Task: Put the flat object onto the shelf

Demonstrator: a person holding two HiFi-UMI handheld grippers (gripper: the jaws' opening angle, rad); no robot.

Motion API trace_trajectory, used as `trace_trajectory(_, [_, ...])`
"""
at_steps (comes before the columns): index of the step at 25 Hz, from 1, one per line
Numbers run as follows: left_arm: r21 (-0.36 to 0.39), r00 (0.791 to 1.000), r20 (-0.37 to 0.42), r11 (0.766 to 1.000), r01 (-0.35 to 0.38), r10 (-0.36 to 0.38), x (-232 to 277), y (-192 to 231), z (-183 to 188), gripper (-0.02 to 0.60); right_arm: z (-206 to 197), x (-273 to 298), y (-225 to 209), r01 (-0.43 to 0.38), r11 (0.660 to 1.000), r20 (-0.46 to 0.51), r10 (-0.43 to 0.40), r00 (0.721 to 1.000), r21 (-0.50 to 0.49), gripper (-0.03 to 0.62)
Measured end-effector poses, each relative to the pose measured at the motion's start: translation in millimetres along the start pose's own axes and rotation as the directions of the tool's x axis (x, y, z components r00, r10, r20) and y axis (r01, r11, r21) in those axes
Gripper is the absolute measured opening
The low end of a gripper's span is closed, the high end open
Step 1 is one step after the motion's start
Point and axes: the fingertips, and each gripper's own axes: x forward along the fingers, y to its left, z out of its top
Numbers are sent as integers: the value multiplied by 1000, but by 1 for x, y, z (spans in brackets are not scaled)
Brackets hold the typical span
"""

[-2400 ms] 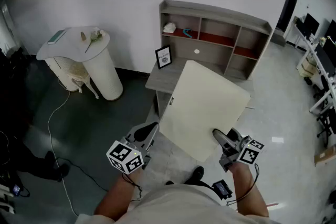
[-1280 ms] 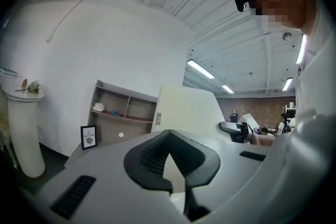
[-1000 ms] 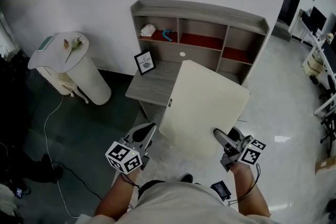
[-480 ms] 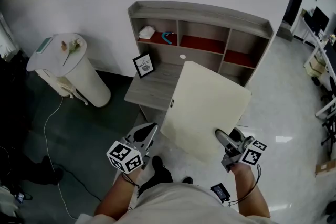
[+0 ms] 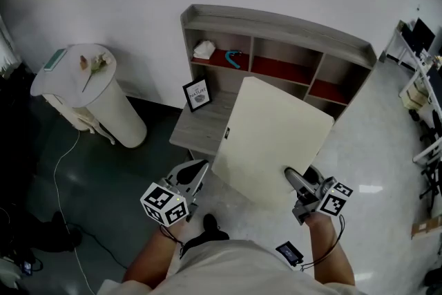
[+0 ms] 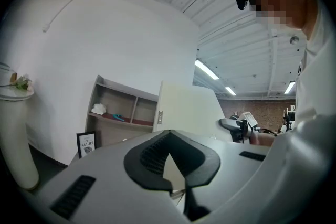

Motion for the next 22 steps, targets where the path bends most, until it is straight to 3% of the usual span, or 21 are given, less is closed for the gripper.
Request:
trace_trajectory(11, [26, 999, -4, 998, 48, -48, -20, 113, 43, 14, -5, 126, 25, 1, 1000, 24, 0, 1000, -29, 288])
trace_trajectory(22, [28, 998, -16, 997, 68, -68, -18, 159, 50, 14, -12, 179, 26, -4, 999, 6, 5, 1000, -33, 288])
